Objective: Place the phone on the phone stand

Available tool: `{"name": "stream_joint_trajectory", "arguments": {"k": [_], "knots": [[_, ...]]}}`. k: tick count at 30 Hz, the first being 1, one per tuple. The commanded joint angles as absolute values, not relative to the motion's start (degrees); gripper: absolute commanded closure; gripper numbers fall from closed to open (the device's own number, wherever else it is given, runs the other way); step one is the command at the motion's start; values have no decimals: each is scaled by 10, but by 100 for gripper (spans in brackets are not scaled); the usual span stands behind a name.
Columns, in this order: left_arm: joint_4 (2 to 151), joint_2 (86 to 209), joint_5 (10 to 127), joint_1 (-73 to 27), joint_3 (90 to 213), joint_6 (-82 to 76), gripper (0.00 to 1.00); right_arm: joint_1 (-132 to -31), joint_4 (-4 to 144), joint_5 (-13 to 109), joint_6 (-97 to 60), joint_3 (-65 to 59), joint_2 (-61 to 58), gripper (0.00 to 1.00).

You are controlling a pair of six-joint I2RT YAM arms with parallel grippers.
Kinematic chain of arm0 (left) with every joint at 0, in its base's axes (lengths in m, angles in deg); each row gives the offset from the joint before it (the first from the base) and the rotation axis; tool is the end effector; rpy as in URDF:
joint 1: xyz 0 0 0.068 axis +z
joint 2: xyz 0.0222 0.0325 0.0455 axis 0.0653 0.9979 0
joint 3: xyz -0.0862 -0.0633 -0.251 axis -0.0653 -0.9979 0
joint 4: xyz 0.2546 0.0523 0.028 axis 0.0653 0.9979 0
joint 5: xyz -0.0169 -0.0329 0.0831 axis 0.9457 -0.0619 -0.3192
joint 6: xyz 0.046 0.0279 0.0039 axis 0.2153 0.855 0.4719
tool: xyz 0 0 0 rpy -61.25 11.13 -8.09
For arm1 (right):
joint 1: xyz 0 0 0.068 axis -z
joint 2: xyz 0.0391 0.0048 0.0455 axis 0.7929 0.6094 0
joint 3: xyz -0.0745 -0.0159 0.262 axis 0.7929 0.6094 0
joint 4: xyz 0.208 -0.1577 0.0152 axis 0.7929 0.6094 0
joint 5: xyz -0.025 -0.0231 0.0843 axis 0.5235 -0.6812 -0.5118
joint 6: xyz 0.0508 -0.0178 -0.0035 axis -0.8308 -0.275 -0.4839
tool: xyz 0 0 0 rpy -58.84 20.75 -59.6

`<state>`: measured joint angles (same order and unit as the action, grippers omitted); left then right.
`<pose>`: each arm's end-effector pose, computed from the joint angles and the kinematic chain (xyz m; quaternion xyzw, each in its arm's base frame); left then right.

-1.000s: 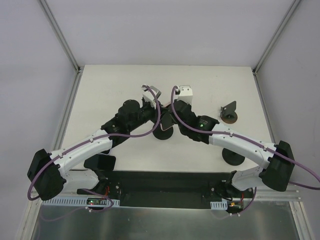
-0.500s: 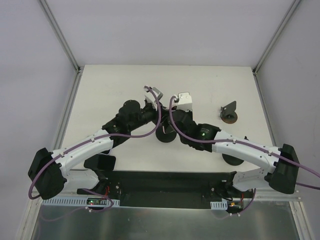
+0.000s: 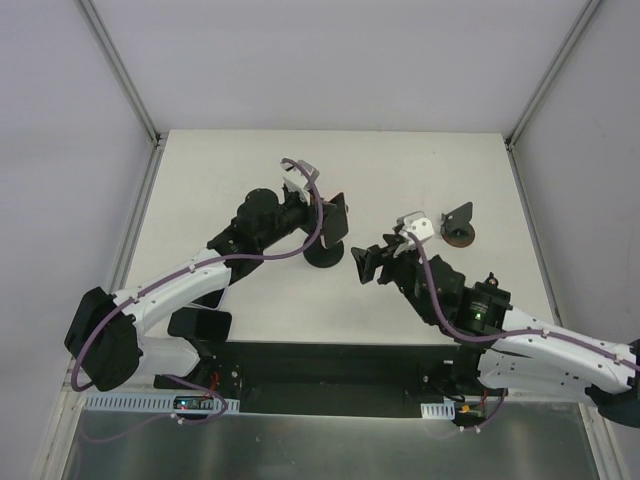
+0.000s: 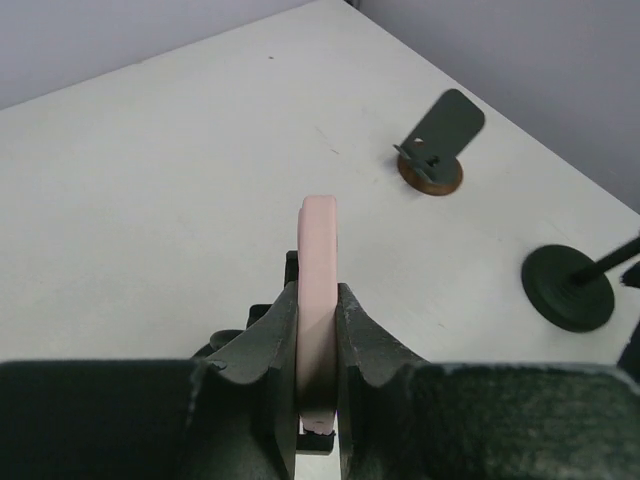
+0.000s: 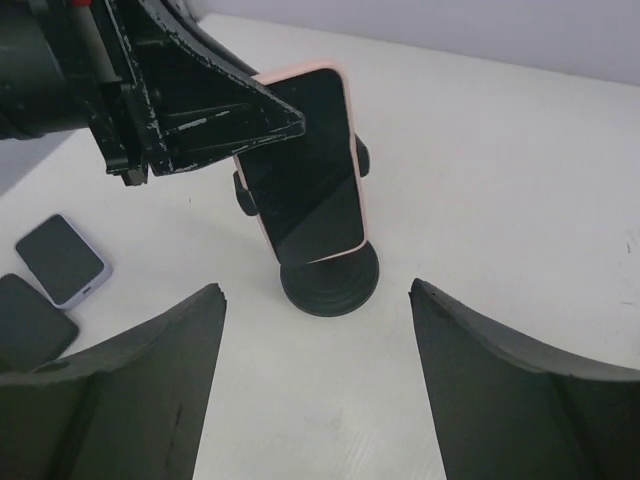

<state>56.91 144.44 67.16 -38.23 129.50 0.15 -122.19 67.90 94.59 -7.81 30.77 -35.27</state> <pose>0.2196 -0.2036 0.3268 0.2458 0.6660 -0.3387 0.6175 0.0878 0.1736 0.3359 -0.2338 0.6883 0.1431 0.6716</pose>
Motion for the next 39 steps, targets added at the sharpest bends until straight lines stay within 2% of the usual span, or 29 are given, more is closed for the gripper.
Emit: {"name": "stream_joint_trajectory", "arguments": {"k": [1, 3, 6, 8, 9, 10, 12, 13, 16, 24, 32, 39], "knots": [[635, 1465, 600, -368, 1296, 36, 100, -1171, 622, 841, -59, 325, -406, 22], [638, 1463, 631, -368, 1299, 45, 100, -1153, 624, 801, -45, 322, -412, 16], [641, 1449, 686, -368, 1296, 53, 100, -1052, 685, 721, -51, 291, -389, 14], [639, 1437, 734, -365, 1293, 59, 100, -987, 711, 592, -67, 281, -359, 13], [638, 1426, 764, -365, 1292, 63, 100, -915, 714, 512, -72, 265, -343, 15], [638, 1419, 815, -364, 1290, 66, 100, -886, 715, 369, -73, 256, -309, 19], [638, 1401, 867, -364, 1287, 66, 100, -832, 698, 254, -62, 252, -279, 22], [638, 1397, 907, -364, 1286, 67, 100, -823, 674, 158, -57, 250, -251, 23], [640, 1383, 969, -353, 1286, 66, 100, -817, 652, 74, -22, 239, -209, 26], [669, 1405, 1165, -326, 1329, 72, 100, -816, 582, -15, -14, 225, -140, 30], [668, 1441, 1191, -306, 1354, 63, 100, -819, 580, -39, -10, 225, -110, 49], [660, 1455, 1177, -306, 1356, 60, 100, -823, 585, -19, -7, 237, -108, 49]]}}
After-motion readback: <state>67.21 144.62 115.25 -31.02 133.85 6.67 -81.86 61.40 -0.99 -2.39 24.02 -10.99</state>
